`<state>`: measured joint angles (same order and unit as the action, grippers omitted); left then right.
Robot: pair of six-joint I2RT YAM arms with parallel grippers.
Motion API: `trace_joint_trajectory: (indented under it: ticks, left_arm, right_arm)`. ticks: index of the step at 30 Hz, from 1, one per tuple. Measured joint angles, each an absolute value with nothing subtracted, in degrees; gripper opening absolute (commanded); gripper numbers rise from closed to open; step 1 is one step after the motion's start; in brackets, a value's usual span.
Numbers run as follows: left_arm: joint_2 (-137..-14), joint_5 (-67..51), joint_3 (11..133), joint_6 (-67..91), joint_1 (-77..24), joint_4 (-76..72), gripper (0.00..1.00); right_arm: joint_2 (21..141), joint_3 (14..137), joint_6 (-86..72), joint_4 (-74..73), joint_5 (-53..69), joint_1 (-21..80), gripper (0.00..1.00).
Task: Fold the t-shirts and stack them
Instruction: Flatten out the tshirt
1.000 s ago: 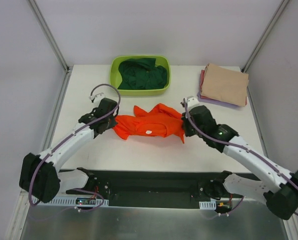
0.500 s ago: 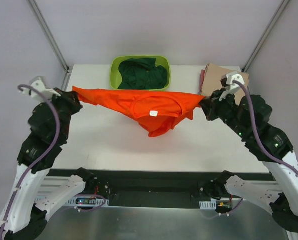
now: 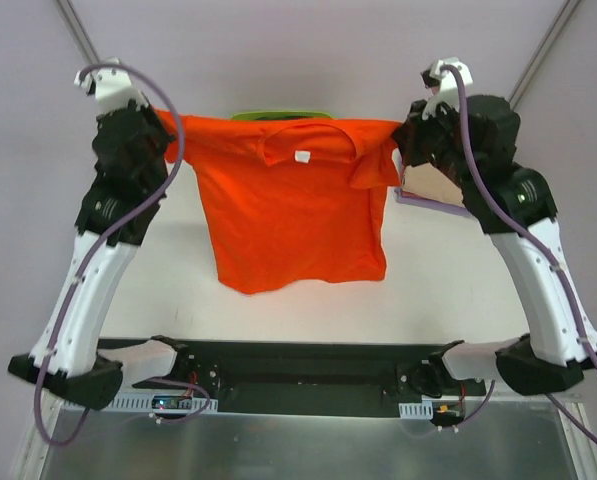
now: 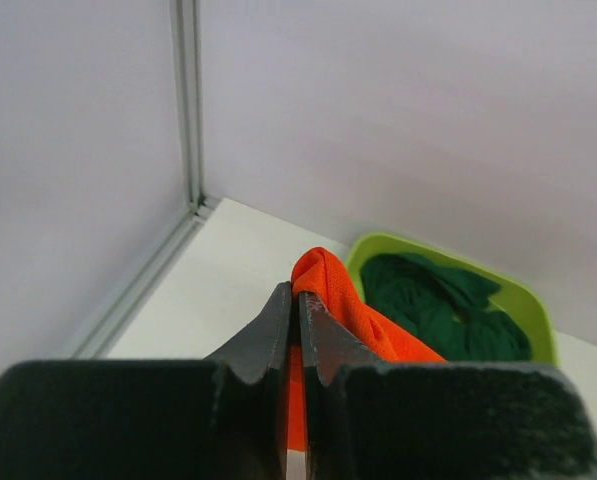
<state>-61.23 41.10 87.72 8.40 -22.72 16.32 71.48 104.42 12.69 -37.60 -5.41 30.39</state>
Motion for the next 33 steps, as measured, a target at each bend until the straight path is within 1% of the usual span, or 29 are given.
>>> trace_joint_trajectory:
  ticks: [3,6,9,12,15,16,18,20,22,24,27,30,33]
  left_arm:
    - [-70.9,39.3,95.7,5.1,-18.5,16.2,0.0]
    - [-74.8,36.8,101.4,2.2,-16.9,17.0,0.0]
    - [-73.5,34.0,104.8,0.1,-16.8,17.1,0.0]
    - [-67.1,33.2,102.4,-0.9,-16.8,16.4,0.0]
    - [-54.6,32.0,91.7,0.8,-16.8,16.8,0.0]
    - [-49.1,30.0,86.0,2.7,-16.8,16.6,0.0]
    - [-37.4,24.3,73.9,7.6,-16.8,17.2,0.0]
    - [-26.4,17.0,61.6,13.7,-16.8,17.4,0.0]
    - [-19.2,9.2,50.9,19.9,-16.8,18.3,0.0]
    - [-17.7,2.9,42.0,25.2,-16.8,18.3,0.0]
    - [-21.1,-6.4,30.7,31.9,-16.8,20.6,0.0]
    - [-23.4,-14.2,22.1,38.0,-18.4,23.4,0.0]
    - [-21.5,-18.4,16.5,42.9,-23.6,24.1,0.0]
  right_arm:
    - [78.4,111.3,14.1,-39.1,-3.4,28.6,0.01]
    - [83.5,119.4,15.6,-41.2,-0.7,27.9,0.0]
    - [84.0,123.0,15.9,-41.4,2.9,27.6,0.0]
    - [80.7,119.8,15.7,-40.2,7.3,27.5,0.0]
    - [74.5,109.3,16.1,-38.8,10.6,27.5,0.0]
    - [72.9,106.2,16.6,-39.0,11.5,27.5,0.01]
    - [70.1,99.7,18.1,-38.7,13.0,27.5,0.01]
    - [67.0,90.1,22.1,-39.2,15.6,27.4,0.04]
    - [65.5,82.7,27.9,-41.7,18.2,27.4,0.05]
    - [65.2,76.9,33.5,-43.7,19.6,27.4,0.05]
    - [66.3,70.9,40.0,-48.4,18.9,26.9,0.08]
    - [70.8,70.3,42.0,-52.3,15.0,25.1,0.08]
    - [77.7,71.1,42.2,-54.2,11.3,23.2,0.08]
